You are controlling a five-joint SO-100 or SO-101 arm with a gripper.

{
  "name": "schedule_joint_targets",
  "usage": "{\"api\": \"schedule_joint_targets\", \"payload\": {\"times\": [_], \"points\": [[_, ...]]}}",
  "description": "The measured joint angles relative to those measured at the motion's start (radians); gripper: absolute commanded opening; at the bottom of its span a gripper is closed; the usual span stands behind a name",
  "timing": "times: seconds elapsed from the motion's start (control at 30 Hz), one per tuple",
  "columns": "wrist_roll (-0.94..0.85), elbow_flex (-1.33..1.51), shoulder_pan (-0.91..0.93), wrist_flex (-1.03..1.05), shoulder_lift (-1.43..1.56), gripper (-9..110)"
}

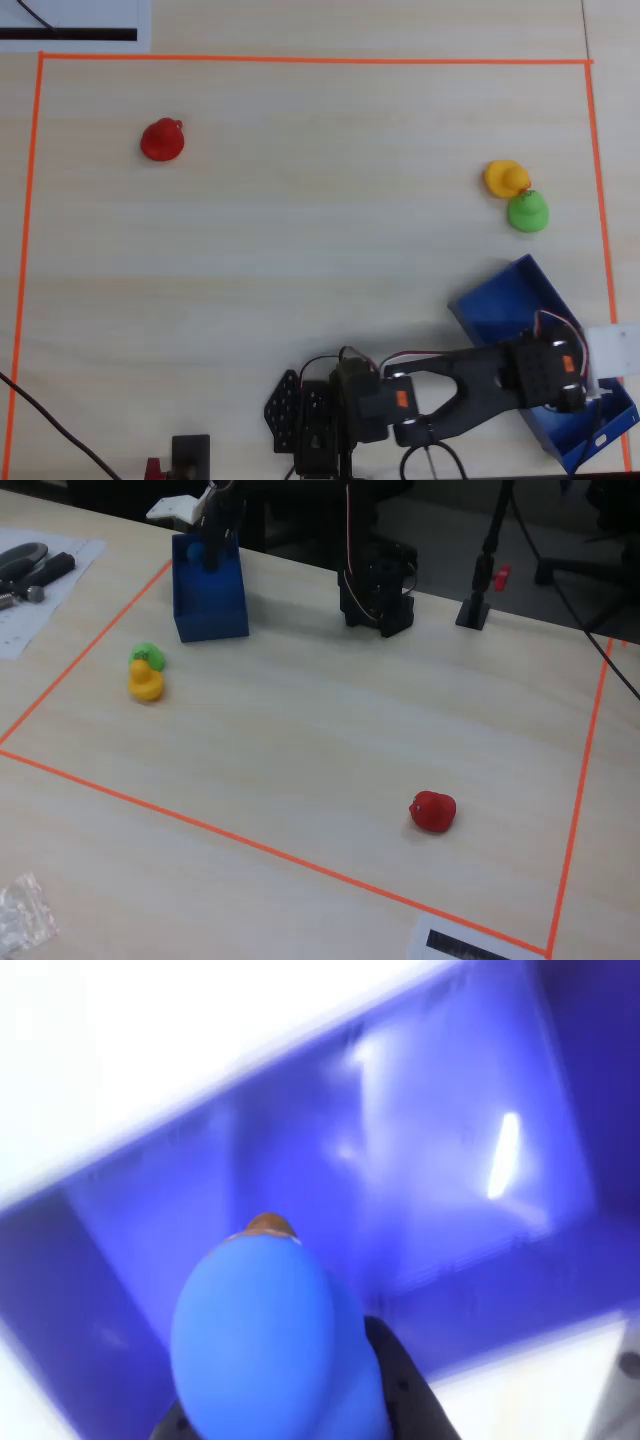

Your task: Grasp blue duck and put it into box.

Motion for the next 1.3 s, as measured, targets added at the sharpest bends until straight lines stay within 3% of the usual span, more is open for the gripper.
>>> {"api": "schedule_joint_targets", "payload": {"times": [0.33,0.63,0.87,0.93,1.07,1.3], "points": [[-0.074,-0.080,0.037,-0.095,-0.181,2],[-0.133,-0.075,0.052,-0.097,-0.181,23],[-0.133,-0.071,0.051,-0.069,-0.158,27],[-0.133,-0.071,0.049,-0.061,-0.141,25],[-0.109,-0.071,0.034,-0.049,-0.103,7],[-0.017,-0.147,-0.201,0.011,0.040,2]]}}
